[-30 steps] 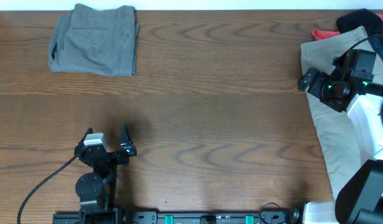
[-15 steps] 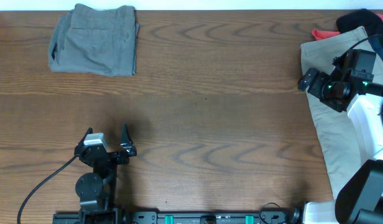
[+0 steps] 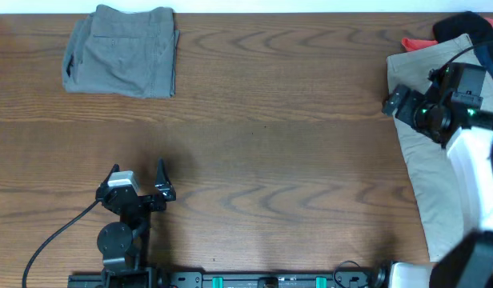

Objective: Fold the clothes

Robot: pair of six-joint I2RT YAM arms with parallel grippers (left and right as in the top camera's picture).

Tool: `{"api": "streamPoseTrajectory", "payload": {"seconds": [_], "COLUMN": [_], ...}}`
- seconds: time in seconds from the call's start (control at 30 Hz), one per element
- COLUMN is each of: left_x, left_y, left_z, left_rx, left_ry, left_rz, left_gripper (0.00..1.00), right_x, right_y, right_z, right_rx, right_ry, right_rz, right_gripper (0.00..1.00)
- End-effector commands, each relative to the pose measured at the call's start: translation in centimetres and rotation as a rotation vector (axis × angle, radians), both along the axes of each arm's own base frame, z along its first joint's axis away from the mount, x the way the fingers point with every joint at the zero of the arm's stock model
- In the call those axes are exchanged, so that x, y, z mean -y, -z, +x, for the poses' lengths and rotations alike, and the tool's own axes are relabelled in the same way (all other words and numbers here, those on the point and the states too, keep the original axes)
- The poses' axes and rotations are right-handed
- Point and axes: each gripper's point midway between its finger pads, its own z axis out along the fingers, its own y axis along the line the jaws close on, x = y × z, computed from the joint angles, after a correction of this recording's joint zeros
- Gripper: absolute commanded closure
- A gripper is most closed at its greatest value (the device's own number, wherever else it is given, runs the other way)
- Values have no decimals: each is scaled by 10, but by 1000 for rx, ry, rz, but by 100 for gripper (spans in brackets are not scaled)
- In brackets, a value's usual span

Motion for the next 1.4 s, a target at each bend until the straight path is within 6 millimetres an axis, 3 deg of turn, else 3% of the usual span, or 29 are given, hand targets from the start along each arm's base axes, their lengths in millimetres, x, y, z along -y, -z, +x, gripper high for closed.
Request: {"api": "streamPoseTrajectory", "payload": {"seconds": [0.0, 0.27, 0.37, 0.47, 0.63, 0.83, 1.1, 1.37], "left_x": [-1, -1, -1, -1, -1, -1, -1, -1], "left_y": [16, 16, 16, 16, 16, 16, 16, 16], "left_z": [0, 0, 0, 0, 0, 0, 0, 0], "left_rx": [-37, -37, -37, -37, -37, -37, -37, -37], "left_ry": [-5, -5, -5, -5, -5, -5, -5, -5], "left_rz": [12, 12, 12, 12, 12, 12, 12, 12], "left_gripper": [2, 2, 2, 2, 2, 2, 2, 2], "right_x": [-26, -89, -93, -84, -78, -87, -95, -95], "right_y": [-44, -133, -158, -165, -151, -117, -79, -46], "right_z": [-8, -51, -77, -104, -139, -158, -156, -147], "right_rx": [124, 400, 479, 493, 527, 664, 870, 954], "right_ry": [-79, -248, -287, -269, -294, -336, -347, -337], "right_rz": [-29, -42, -78, -118, -193, -191, -193, -209], "right_gripper": [1, 1, 1, 1, 1, 1, 1, 1]}}
